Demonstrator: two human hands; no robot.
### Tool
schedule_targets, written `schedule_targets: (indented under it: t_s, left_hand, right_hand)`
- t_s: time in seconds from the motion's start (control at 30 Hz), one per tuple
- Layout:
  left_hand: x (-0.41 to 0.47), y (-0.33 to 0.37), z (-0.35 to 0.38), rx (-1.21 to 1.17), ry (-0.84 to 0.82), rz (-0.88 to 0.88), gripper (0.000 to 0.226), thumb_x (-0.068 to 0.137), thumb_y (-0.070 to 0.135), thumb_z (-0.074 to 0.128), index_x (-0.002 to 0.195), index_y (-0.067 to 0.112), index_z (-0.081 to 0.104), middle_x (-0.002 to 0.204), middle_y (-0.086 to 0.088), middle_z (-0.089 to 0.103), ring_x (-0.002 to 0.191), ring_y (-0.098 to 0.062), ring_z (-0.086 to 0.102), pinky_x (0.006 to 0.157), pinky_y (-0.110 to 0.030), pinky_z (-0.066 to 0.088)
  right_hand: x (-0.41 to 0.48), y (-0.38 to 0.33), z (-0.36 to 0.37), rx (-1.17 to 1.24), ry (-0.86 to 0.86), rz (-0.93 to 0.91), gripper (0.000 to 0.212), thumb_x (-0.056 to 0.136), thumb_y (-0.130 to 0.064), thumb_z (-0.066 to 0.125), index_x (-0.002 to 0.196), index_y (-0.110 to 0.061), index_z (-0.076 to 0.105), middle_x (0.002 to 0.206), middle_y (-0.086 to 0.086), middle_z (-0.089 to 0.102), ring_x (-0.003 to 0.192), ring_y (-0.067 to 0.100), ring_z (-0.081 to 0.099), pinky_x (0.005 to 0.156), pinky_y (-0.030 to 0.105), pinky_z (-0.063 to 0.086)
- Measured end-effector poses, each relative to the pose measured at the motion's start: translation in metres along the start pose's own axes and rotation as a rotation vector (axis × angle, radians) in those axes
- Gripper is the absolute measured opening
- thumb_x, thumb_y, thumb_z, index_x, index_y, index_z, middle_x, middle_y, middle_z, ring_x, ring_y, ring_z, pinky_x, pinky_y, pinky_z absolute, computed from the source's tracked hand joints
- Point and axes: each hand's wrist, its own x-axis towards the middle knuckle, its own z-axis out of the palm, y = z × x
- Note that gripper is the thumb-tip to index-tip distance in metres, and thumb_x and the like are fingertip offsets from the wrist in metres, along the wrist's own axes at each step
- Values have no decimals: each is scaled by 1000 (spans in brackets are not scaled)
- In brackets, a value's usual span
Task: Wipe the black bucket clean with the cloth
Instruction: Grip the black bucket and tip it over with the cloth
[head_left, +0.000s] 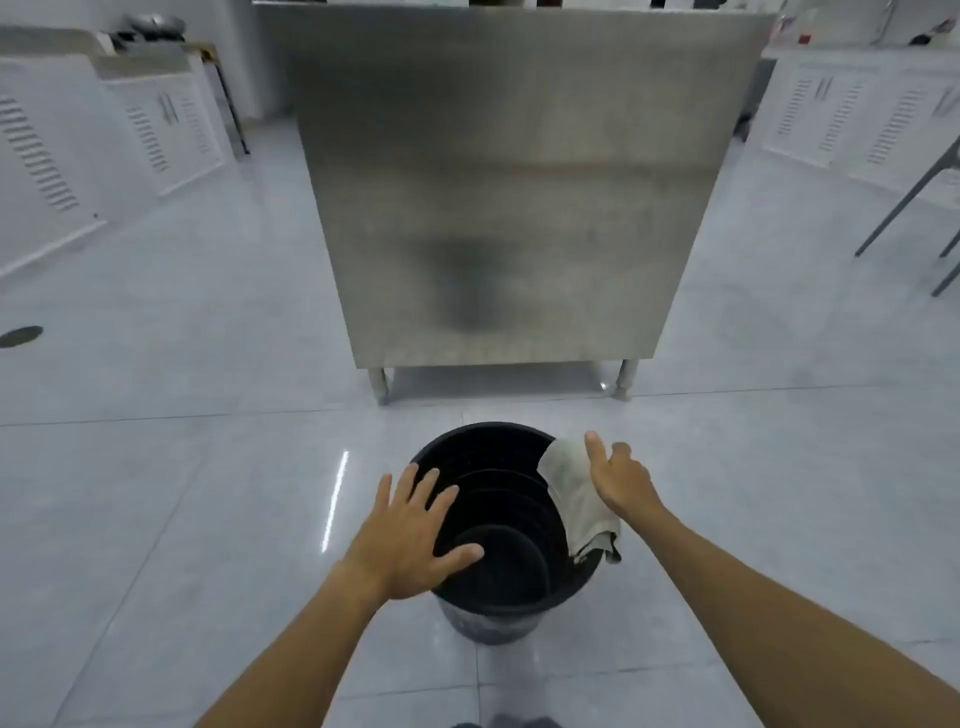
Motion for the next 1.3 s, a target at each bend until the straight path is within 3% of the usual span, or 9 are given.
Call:
schedule_targets:
  t_s: [0.17, 0.33, 0.47, 0.57, 0.67, 0.8, 0.93, 1.17, 1.3]
  left_hand:
    - [13, 5, 50, -63, 8, 125, 96, 82, 89, 9, 155, 29, 25, 166, 0, 9, 151, -23, -11, 120, -41, -12]
    - [11, 4, 65, -71, 97, 135, 91, 84, 88, 11, 140, 31, 53, 147, 10, 49, 147, -18, 22, 122, -39, -6]
    - [12, -1, 66, -84, 87, 214, 88, 81, 91, 16, 111, 30, 70, 99, 11, 71, 108, -10, 55, 118, -36, 13]
    - [10, -7, 69, -17, 40, 279, 83, 77, 94, 17, 77, 25, 64, 68, 8, 61, 70, -10, 52, 98, -30, 31]
    - [12, -8, 70, 11, 25, 333, 83, 76, 95, 18, 67, 21, 56, 59, 6, 55, 57, -13, 47, 84, -32, 38]
    - [12, 0, 73, -11, 44, 347, 85, 78, 94, 16, 66, 19, 55, 59, 4, 55, 55, -16, 48, 77, -31, 40]
    - [7, 16, 71, -29, 102, 332, 84, 80, 92, 15, 63, 19, 53, 58, 4, 55, 53, -16, 47, 71, -30, 37]
    - [11, 37, 38, -144, 332, 125, 78, 87, 85, 13, 65, 21, 52, 55, 9, 51, 48, -12, 48, 50, -25, 40]
    - [7, 39, 25, -307, 415, -32, 68, 91, 78, 18, 64, 25, 51, 53, 10, 52, 44, -10, 51, 47, -25, 48]
  right_hand:
    - [39, 12, 21, 143, -125, 135, 93, 101, -73, 15, 160, -3, 29, 164, 20, 35, 149, 36, 37, 120, 45, 29]
    - [57, 27, 30, 502, -197, 297, 97, 98, -78, 15, 153, -3, 43, 143, 22, 58, 136, 38, 54, 115, 47, 43]
    - [62, 44, 31, 618, -242, 387, 82, 103, -70, 28, 144, -4, 55, 132, 23, 66, 123, 39, 63, 111, 50, 48]
    - [62, 49, 35, 686, -249, 404, 70, 105, -63, 38, 137, -5, 62, 129, 23, 68, 121, 39, 64, 113, 51, 46]
    - [60, 47, 36, 731, -246, 400, 61, 105, -54, 45, 135, -4, 64, 128, 23, 69, 120, 40, 64, 111, 51, 47]
    - [56, 35, 31, 302, 140, 261, 57, 106, -45, 47, 135, 4, 53, 126, 22, 63, 110, 40, 61, 93, 45, 50]
    - [47, 9, 15, 24, 300, -89, 37, 110, -42, 38, 106, -5, 45, 99, 15, 61, 72, 19, 52, 65, 38, 40]
    - [26, -44, -24, 161, 423, -222, 41, 112, -36, 36, 126, 2, 45, 105, 11, 52, 93, 30, 52, 77, 38, 39]
    - [15, -66, -46, 213, 470, -281, 36, 111, -36, 36, 120, -3, 47, 105, 10, 53, 93, 27, 52, 78, 37, 39]
